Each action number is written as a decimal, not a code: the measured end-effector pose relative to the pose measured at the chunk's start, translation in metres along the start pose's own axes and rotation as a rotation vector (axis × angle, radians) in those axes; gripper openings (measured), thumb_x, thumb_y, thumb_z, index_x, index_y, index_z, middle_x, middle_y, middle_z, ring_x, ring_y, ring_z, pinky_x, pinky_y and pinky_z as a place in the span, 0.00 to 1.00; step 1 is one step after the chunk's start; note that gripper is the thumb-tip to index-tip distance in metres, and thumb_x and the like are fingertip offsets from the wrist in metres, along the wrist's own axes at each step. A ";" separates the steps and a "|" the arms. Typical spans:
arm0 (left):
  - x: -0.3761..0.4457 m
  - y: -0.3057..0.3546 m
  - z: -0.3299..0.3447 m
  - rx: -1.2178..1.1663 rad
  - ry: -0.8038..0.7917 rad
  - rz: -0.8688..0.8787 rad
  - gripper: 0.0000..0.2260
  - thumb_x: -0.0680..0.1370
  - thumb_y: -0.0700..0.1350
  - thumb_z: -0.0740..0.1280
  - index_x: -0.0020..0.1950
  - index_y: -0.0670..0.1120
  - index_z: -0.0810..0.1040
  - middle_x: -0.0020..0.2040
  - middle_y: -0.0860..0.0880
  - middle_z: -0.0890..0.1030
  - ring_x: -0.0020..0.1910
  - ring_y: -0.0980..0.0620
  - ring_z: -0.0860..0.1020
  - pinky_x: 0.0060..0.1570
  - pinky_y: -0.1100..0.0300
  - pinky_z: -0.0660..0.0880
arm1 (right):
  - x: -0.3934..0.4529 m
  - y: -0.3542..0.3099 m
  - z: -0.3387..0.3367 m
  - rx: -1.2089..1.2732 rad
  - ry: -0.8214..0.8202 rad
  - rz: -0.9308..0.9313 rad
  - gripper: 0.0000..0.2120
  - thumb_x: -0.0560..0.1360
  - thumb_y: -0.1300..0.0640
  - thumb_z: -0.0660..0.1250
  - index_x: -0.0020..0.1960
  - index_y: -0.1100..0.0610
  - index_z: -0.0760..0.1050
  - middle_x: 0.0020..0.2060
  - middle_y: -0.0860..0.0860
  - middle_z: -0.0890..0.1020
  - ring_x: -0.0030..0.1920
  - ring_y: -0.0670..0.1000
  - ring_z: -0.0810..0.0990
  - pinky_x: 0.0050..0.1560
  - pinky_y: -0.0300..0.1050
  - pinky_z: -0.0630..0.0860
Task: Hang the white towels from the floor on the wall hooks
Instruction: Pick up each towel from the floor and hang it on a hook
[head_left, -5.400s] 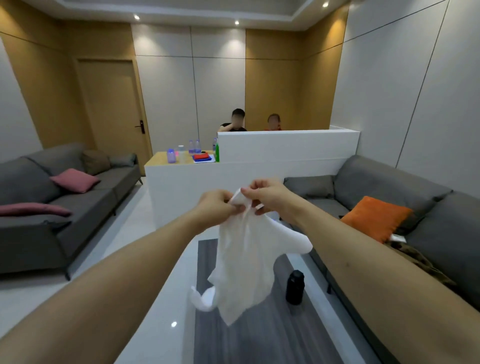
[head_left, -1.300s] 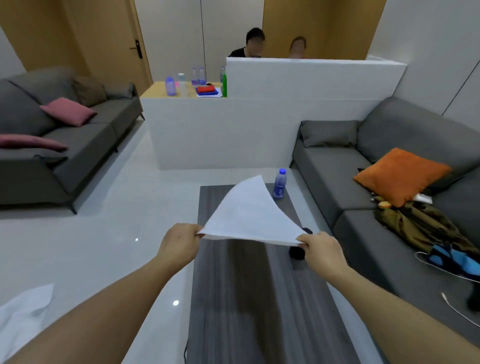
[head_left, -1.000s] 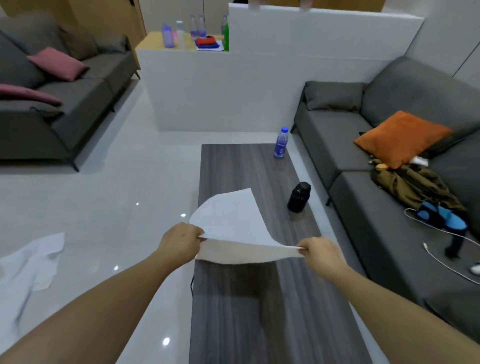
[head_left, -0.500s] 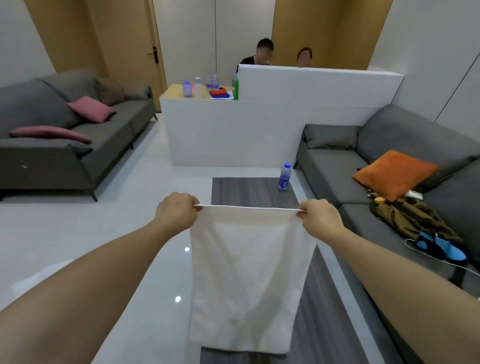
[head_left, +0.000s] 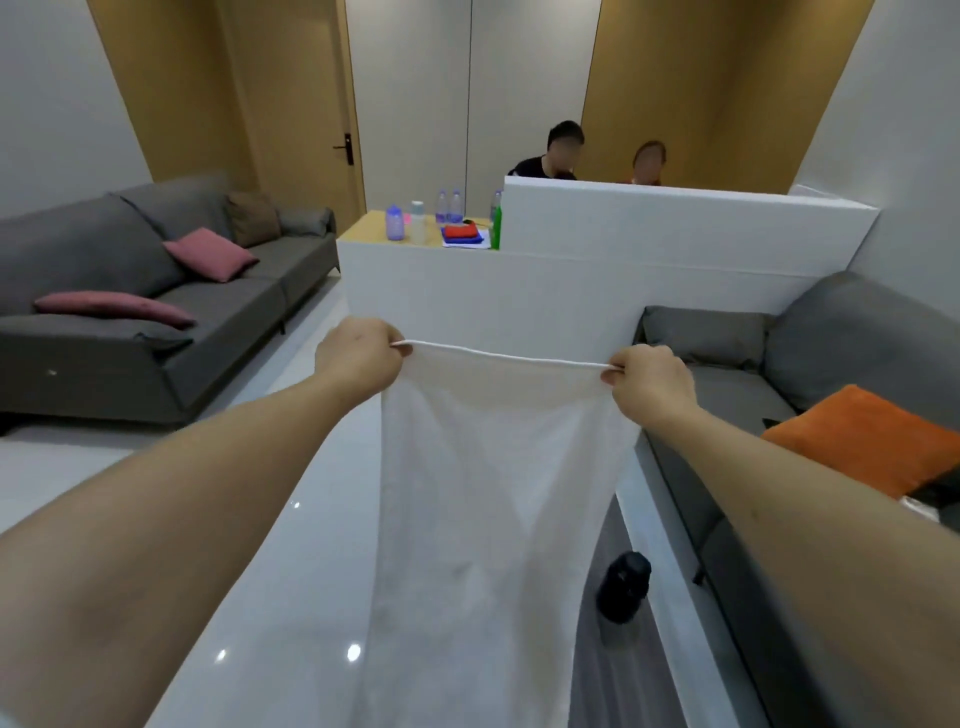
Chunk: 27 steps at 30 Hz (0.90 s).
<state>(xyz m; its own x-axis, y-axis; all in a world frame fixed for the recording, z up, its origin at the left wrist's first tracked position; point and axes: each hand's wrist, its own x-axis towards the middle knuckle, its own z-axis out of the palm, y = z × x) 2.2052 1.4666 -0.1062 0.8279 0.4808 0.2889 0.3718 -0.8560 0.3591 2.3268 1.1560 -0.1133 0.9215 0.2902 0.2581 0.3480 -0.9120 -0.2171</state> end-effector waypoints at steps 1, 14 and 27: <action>0.012 0.010 -0.011 -0.003 0.028 0.008 0.10 0.78 0.50 0.64 0.51 0.52 0.85 0.49 0.47 0.83 0.49 0.43 0.78 0.45 0.56 0.75 | 0.014 -0.001 -0.015 0.007 0.028 -0.003 0.09 0.79 0.52 0.64 0.51 0.52 0.82 0.48 0.57 0.82 0.48 0.61 0.79 0.41 0.45 0.69; 0.008 0.080 -0.108 -0.023 0.280 0.160 0.10 0.80 0.50 0.64 0.53 0.52 0.85 0.50 0.45 0.82 0.41 0.48 0.71 0.37 0.60 0.64 | 0.003 0.016 -0.121 0.102 0.273 -0.038 0.08 0.79 0.54 0.63 0.47 0.51 0.81 0.44 0.52 0.82 0.43 0.55 0.77 0.40 0.44 0.69; -0.222 -0.035 0.053 -0.038 -0.160 0.030 0.12 0.77 0.44 0.62 0.41 0.55 0.82 0.31 0.54 0.78 0.33 0.52 0.75 0.28 0.61 0.65 | -0.233 0.055 0.057 0.032 -0.176 0.066 0.11 0.77 0.59 0.63 0.50 0.49 0.82 0.46 0.52 0.84 0.43 0.54 0.77 0.40 0.44 0.72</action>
<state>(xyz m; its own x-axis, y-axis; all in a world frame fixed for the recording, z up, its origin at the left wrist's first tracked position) 2.0311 1.3799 -0.2300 0.8958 0.4164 0.1557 0.3327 -0.8602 0.3865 2.1417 1.0546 -0.2394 0.9576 0.2784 0.0744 0.2882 -0.9218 -0.2591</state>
